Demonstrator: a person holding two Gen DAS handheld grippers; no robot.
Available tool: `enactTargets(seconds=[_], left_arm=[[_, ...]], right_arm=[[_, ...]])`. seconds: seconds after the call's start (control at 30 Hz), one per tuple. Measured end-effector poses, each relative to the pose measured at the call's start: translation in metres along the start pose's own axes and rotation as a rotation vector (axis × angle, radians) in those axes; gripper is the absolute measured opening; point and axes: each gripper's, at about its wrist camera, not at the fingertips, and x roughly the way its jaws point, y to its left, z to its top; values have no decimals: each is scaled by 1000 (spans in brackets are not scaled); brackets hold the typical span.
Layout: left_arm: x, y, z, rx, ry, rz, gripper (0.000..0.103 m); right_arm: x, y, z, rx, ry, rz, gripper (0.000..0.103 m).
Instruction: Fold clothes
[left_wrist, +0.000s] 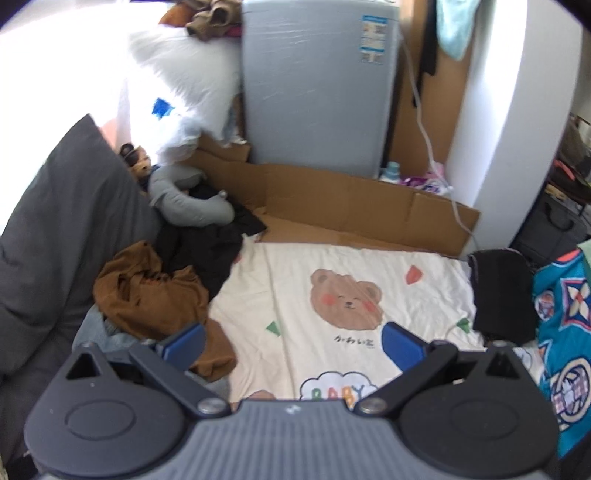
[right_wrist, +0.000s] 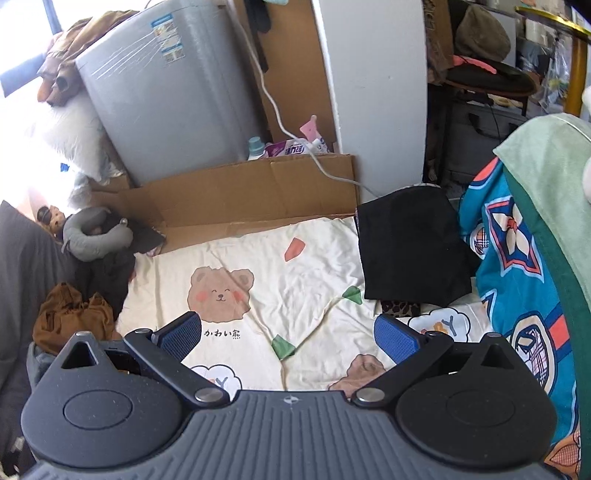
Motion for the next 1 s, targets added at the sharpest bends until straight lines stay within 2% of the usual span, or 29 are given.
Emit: enactTargets(seconds=[0.1,0.27,0.47,0.7,0.9,1.0], left_arm=[[4,8,-10,-24,-4,23,103],[9,15,-25,-47,6,46,103],[22,22,-37,-93,-4,76,103],[38,13,-64,-113,1,119,103],[56,4,-76,-95,45,137,103],[59,-4,-75,-81,41,153,103]], right_arm=[[10,7,-9,-43,13,2,103],[25,12,-20,-67,-28,22,103],[49,20,-35,-118,-21,93,103],[71,20,-42,-133,-15,128,103],[94,18,-48,-106,59,121,103],[101,20,-51,-109,85,110,103]])
